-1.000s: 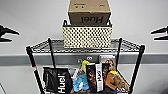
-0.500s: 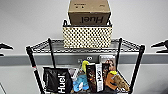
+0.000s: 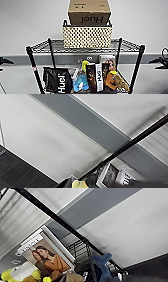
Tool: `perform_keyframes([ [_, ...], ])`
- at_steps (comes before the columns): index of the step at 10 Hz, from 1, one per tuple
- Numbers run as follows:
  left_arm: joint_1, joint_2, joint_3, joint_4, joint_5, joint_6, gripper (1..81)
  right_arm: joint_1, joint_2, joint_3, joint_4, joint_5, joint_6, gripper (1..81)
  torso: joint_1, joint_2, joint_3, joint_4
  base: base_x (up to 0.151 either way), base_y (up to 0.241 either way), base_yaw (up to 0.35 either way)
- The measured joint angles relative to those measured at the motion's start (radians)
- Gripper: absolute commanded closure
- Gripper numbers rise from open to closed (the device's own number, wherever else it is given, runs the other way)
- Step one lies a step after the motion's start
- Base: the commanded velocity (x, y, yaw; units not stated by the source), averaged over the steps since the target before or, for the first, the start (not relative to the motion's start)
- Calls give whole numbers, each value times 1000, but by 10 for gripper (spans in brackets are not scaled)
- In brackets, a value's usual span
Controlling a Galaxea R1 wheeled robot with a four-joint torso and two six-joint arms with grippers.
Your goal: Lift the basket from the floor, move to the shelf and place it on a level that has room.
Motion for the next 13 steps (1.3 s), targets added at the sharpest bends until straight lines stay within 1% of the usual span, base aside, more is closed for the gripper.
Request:
perform_keyframes([
  [2,119,0,-2,0,-49,10,10,-101,5,-7,-1,7,-6,10,0,0,0,0,0,0,0],
  [5,332,21,11,0,-158,28,10,-253,27,-10,0,52,-31,10,0,0,0,0,0,0,0],
  [8,499,65,24,0,-270,32,10,-385,45,-9,1,111,-56,10,0,0,0,0,0,0,0],
  [10,612,119,26,2,-359,32,10,-477,70,-5,2,169,-70,10,0,0,0,0,0,0,0],
  [13,757,220,25,3,-465,33,10,-593,127,-3,5,247,-96,10,0,0,0,0,0,0,0],
])
